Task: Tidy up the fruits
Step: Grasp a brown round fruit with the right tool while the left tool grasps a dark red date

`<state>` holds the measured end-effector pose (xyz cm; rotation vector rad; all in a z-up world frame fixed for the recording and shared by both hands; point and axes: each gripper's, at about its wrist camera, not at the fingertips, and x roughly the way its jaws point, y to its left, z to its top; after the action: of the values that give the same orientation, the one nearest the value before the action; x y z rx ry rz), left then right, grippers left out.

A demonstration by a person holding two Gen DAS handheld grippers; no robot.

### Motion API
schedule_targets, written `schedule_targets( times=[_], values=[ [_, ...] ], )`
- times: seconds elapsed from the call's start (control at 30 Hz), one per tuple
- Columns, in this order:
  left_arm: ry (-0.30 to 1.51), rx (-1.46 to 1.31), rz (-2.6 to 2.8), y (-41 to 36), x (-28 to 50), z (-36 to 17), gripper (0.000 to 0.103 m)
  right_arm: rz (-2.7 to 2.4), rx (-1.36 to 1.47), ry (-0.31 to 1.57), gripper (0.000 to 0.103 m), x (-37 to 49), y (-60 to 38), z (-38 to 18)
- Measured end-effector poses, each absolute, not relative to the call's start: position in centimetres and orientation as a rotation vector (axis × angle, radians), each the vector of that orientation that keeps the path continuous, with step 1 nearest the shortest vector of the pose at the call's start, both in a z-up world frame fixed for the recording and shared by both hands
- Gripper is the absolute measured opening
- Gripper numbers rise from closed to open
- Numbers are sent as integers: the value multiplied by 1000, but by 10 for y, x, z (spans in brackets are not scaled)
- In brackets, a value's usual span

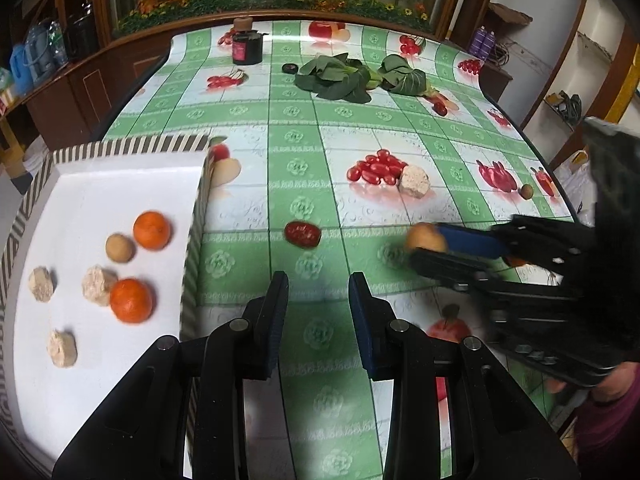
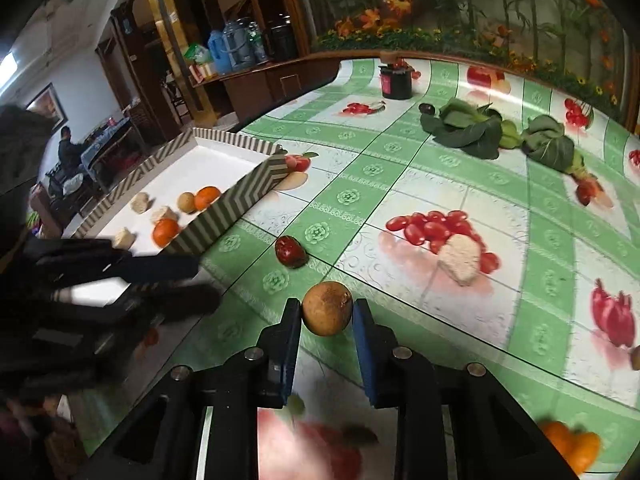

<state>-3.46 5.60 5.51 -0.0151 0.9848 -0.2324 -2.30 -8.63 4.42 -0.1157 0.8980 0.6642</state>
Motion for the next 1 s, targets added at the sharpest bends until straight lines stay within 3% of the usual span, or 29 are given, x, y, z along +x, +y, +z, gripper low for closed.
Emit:
schedule_targets(
  times=[0.67,0.73,0.8,1.0],
  values=[
    [1012,75,-181,39,17,19,30,674,-44,888,26,-11,-121,38],
    [1017,76,-182,37,20,17,30,680,-39,900,28,-11,-123,33],
    [1019,78,-182,37,21,15,30,676,-48,914,37,-11,-123,28],
    [1013,93,-185,32,22,13,30,687,-73,935,38,-12,-119,19]
  ],
)
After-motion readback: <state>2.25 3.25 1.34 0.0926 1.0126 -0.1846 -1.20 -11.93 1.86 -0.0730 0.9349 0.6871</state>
